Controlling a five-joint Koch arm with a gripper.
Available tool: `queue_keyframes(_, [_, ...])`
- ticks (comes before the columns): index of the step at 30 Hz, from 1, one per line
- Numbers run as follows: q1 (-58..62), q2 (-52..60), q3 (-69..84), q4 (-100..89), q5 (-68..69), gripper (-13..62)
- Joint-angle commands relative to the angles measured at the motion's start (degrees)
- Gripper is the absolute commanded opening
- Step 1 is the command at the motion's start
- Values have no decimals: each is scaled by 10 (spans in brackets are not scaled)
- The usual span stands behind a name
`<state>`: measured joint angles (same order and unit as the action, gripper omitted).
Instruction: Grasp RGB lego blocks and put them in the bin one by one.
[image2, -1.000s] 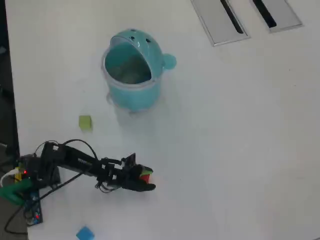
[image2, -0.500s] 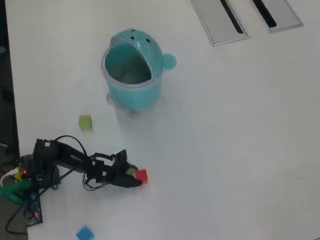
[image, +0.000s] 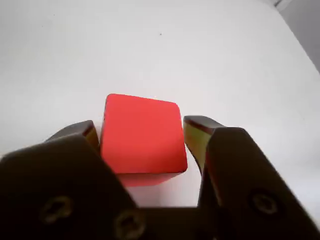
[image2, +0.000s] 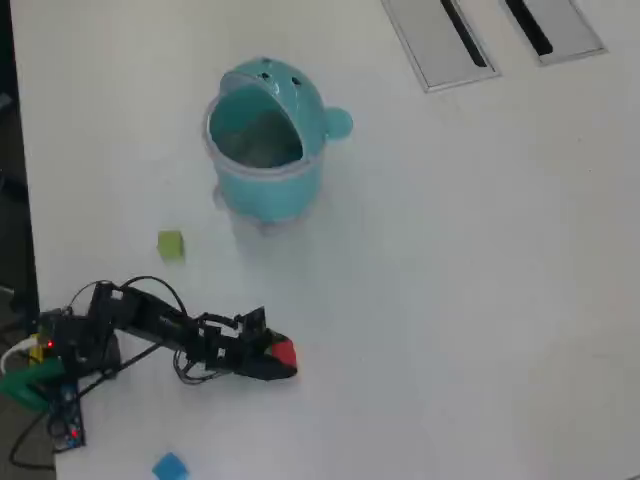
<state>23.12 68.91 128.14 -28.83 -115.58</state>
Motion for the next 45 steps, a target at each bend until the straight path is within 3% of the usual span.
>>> queue_keyframes(1, [1,6,-24,-20,10,287])
queue_keyframes(6, [-17,49,-9,-12,45,141])
queue_keyframes(15, [-131,215,69,-10,149,140])
queue_keyframes(28, [-233,367,91,-7,231,124])
queue_keyframes(45, [-323,443,97,-70,274,125])
